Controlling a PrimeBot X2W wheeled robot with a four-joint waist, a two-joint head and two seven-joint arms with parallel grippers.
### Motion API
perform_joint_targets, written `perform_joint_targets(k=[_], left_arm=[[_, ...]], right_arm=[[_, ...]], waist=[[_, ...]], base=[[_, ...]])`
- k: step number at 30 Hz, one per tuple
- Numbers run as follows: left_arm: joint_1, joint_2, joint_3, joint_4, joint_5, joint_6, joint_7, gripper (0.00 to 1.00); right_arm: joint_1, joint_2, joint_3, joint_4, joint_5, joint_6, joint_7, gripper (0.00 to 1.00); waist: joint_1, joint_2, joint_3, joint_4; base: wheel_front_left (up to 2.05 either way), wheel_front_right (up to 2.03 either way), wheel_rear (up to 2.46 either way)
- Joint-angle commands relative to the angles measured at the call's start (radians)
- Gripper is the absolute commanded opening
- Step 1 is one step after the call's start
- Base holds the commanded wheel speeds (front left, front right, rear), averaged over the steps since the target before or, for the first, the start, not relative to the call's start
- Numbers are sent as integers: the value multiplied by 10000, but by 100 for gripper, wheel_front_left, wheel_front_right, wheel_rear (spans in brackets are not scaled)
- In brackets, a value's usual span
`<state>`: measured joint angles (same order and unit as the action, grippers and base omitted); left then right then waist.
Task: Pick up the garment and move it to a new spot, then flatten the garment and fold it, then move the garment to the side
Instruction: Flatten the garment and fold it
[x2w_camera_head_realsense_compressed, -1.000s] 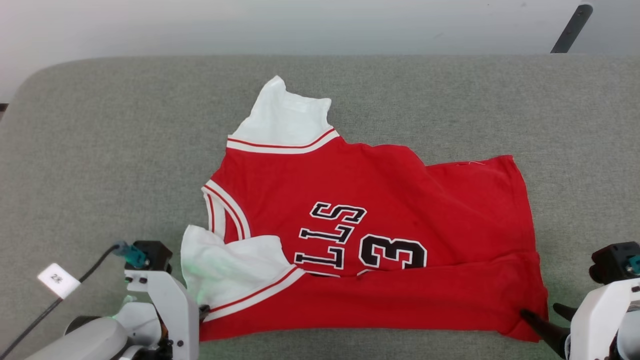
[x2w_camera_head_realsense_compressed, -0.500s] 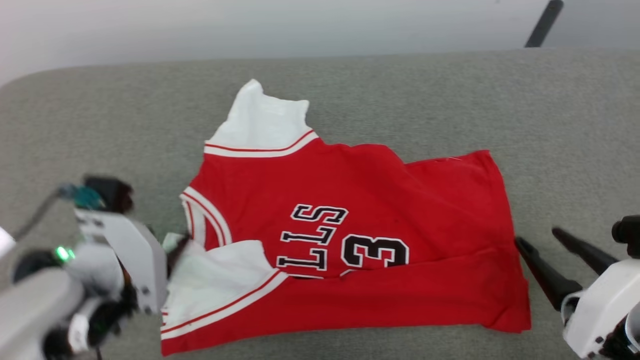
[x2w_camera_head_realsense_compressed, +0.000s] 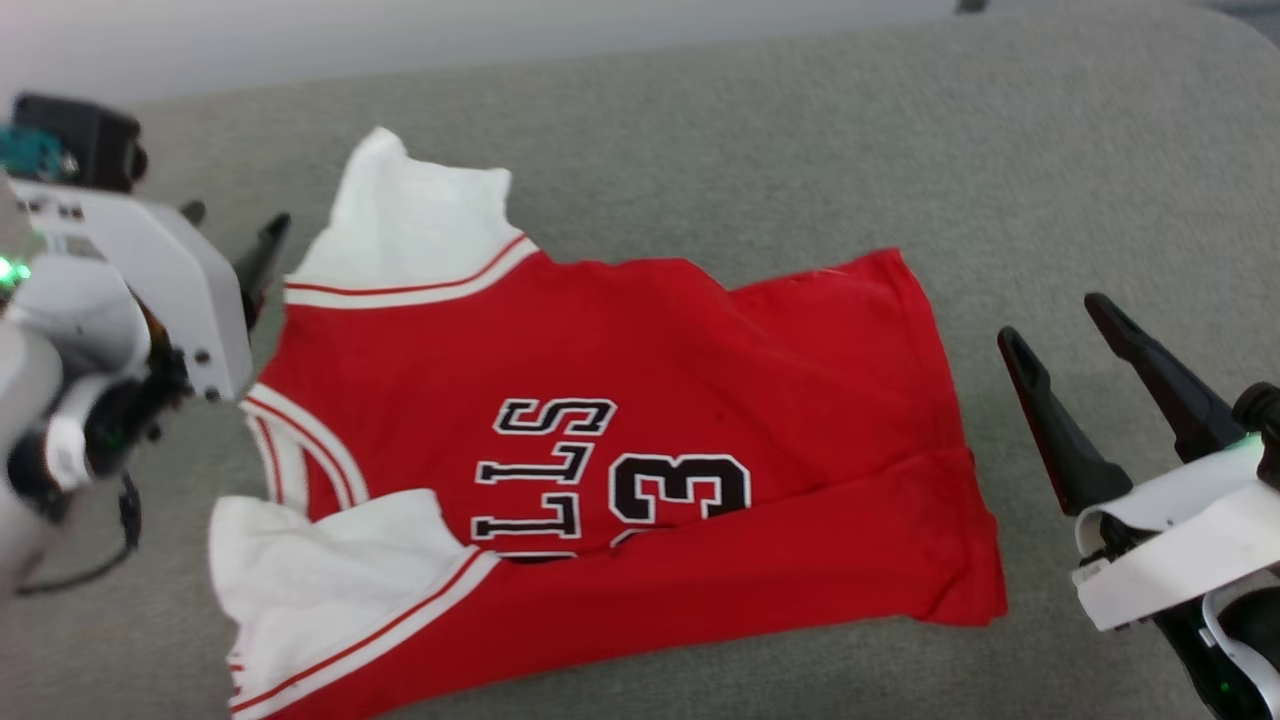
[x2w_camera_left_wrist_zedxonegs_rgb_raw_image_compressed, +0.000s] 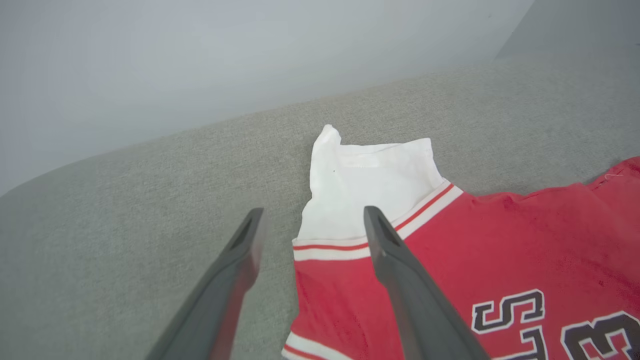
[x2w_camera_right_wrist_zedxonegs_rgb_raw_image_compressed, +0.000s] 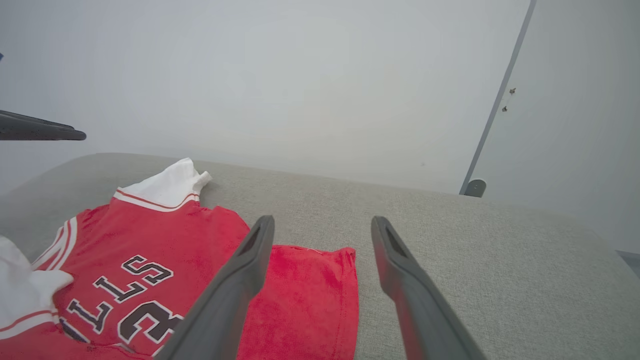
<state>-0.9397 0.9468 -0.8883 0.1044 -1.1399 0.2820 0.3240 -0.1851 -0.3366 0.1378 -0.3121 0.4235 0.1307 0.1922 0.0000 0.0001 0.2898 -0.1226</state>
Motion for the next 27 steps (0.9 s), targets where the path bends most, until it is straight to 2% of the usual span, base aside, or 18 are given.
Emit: perform_joint_targets(k=[1, 8, 14, 24, 27], left_arm=[[-357, -140, -30, 408, 17, -250, 197, 100], [-1680, -554, -215, 2317, 113, -1064, 1325, 100], [-2751, -912, -261, 3632, 127, -1507, 2204, 100], [-3889, -1487, -436, 5139, 240, -1747, 3115, 98], [-4101, -1660, -551, 5537, 331, -1752, 3344, 92]], right_arm=[[-221, -25, 104, 135, 0, 0, -221, 100], [-526, 15, 410, 611, 213, 0, -588, 100], [-712, 36, 627, 816, 418, 0, -669, 100], [-984, -40, 1004, 1059, 609, 0, -793, 100], [-1039, -51, 1085, 1124, 692, 0, -773, 100]], waist=[[0, -1, 534, -517], [0, -1, 1176, -1012], [0, -1, 1692, -1287], [0, -1, 2205, -1480], [0, -1, 2304, -1500]], base=[[0, 0, 0], [0, 0, 0], [0, 0, 0], [0, 0, 0], [0, 0, 0]])
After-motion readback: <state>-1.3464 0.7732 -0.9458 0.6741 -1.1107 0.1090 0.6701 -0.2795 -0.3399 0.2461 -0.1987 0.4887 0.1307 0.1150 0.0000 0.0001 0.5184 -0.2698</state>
